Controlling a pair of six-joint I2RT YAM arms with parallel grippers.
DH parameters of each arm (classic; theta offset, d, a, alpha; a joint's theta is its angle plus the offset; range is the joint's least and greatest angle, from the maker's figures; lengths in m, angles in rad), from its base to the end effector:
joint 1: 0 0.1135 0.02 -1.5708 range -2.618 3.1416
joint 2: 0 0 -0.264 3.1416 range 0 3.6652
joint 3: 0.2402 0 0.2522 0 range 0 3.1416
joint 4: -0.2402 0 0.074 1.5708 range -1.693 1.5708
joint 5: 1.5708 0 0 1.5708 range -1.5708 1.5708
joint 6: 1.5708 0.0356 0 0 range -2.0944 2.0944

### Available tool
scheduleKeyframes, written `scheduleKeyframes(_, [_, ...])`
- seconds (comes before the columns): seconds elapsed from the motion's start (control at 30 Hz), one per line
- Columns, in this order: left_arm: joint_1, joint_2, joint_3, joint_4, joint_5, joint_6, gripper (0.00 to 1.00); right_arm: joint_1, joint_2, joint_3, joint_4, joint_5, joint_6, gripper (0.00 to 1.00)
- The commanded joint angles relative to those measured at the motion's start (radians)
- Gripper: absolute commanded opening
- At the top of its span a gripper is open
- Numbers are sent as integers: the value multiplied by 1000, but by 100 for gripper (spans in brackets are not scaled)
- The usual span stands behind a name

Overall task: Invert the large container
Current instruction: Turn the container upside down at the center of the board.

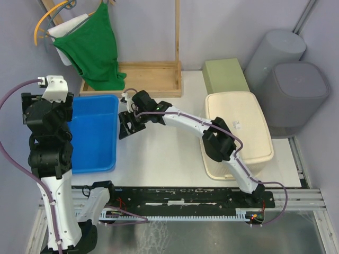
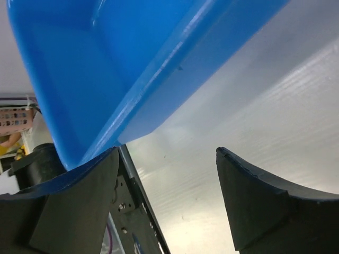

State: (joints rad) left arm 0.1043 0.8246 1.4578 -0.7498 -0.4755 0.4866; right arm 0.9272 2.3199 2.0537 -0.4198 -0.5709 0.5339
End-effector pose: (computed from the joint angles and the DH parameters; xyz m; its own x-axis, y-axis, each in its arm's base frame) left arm 0.1054 0.0274 0.4884 -0.3570 0.3807 -0.8530 -0.4274 0.7454 0.5115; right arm 0.3041 0.4374 0.2344 -0.7974 -0.3495 -0.4919 -0.6020 0.4046 0.6884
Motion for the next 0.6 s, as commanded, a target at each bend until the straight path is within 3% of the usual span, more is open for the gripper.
scheduleKeyframes(0.0, [14, -9, -38, 61, -57, -29, 86, 72, 47, 163, -54, 131, -40, 82])
scheduleKeyframes(0.33, [16, -24, -108, 77, -54, 3, 86, 85, 97, 198, -13, 90, 7, 82])
scheduleKeyframes(0.5, [16, -24, -117, 78, -46, -1, 86, 84, 159, 236, 16, 76, 12, 77])
scheduleKeyframes(0.57, [17, -27, -118, 76, -46, 4, 86, 83, 181, 247, 43, 43, 18, 71])
